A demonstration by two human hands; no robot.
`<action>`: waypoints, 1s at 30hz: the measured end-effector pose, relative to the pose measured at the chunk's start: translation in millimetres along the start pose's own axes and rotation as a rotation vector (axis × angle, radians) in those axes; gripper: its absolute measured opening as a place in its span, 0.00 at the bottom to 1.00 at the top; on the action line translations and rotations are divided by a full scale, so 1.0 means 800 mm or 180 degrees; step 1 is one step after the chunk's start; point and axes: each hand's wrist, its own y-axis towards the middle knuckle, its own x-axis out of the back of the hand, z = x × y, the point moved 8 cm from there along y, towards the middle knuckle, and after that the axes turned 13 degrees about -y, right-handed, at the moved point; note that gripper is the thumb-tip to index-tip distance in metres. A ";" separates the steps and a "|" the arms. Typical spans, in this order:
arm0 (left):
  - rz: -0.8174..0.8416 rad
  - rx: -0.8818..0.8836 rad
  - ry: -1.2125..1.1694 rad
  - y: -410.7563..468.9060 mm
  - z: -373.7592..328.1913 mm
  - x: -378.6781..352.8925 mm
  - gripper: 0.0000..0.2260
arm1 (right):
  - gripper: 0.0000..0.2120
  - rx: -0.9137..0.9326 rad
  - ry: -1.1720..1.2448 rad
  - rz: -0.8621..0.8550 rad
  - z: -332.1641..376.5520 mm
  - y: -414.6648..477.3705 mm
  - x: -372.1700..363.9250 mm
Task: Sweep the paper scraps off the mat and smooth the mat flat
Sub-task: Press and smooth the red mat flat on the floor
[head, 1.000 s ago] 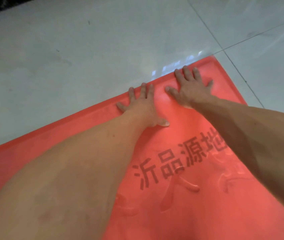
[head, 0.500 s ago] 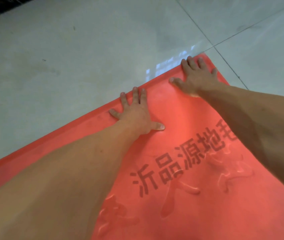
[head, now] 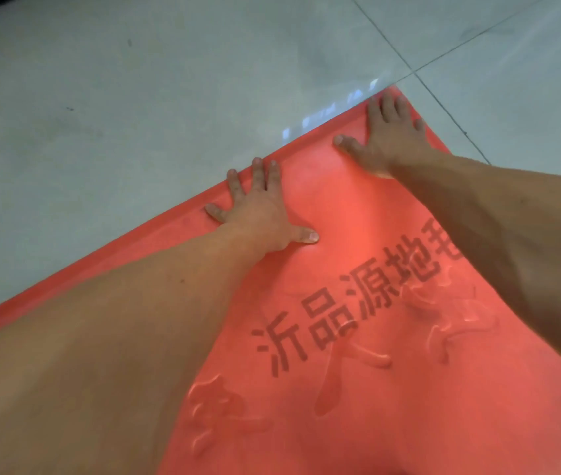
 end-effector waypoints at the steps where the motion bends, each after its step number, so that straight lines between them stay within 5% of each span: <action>1: 0.0005 0.0000 0.0004 0.000 -0.001 0.000 0.62 | 0.47 -0.0064 0.0059 -0.0026 -0.010 -0.005 -0.001; 30: -0.0319 -0.0147 0.0148 -0.008 0.001 0.003 0.61 | 0.49 -0.0758 0.0131 0.0065 -0.123 -0.206 -0.088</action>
